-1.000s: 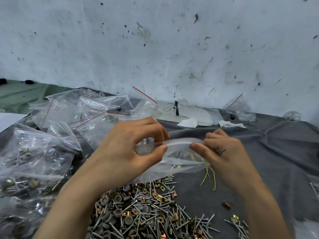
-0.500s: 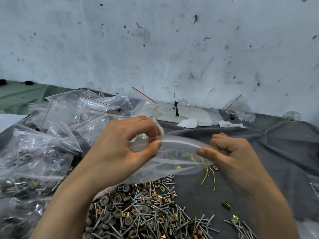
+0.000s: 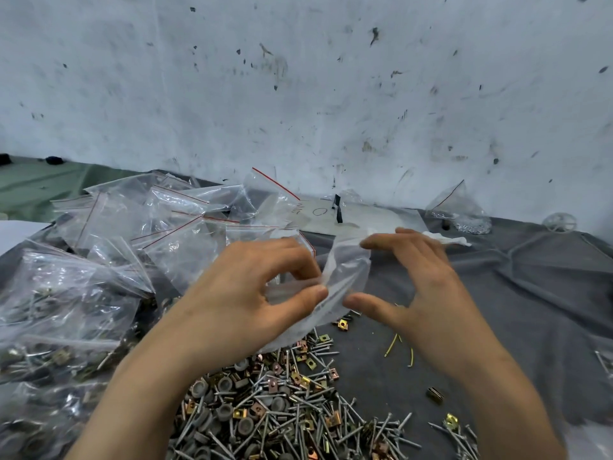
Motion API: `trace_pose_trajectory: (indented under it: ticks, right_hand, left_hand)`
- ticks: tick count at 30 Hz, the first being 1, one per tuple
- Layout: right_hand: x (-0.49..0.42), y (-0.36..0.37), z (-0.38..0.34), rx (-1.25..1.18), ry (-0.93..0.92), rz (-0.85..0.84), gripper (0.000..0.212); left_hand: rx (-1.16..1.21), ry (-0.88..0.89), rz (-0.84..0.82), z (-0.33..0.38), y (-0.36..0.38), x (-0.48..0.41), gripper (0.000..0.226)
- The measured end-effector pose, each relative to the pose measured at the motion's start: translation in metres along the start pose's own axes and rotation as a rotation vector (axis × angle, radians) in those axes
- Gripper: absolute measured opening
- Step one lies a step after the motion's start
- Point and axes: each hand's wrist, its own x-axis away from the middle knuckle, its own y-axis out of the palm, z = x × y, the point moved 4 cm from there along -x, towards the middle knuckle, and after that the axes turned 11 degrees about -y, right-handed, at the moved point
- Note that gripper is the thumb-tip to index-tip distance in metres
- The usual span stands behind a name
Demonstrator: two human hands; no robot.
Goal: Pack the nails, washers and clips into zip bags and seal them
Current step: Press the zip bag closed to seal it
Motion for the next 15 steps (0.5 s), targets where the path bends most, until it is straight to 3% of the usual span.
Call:
trace_pose_trajectory:
  ticks: [2, 6, 12, 15]
  right_hand:
    - [0.000, 0.005, -0.004, -0.018, -0.012, -0.028, 0.054]
    - [-0.004, 0.012, -0.013, -0.104, -0.099, 0.044, 0.025]
    - [-0.006, 0.017, -0.025, -0.021, -0.247, 0.150, 0.016]
    - [-0.007, 0.018, -0.025, -0.002, -0.197, 0.202, 0.014]
  left_hand:
    - [-0.002, -0.010, -0.001, -0.001, 0.001, 0.000, 0.024]
    - [-0.013, -0.009, 0.003, 0.000, 0.003, -0.001, 0.019]
    - [0.001, -0.095, 0.052, -0.007, 0.000, -0.003, 0.018]
    - [-0.090, -0.166, 0.069, -0.014, 0.000, -0.004, 0.023]
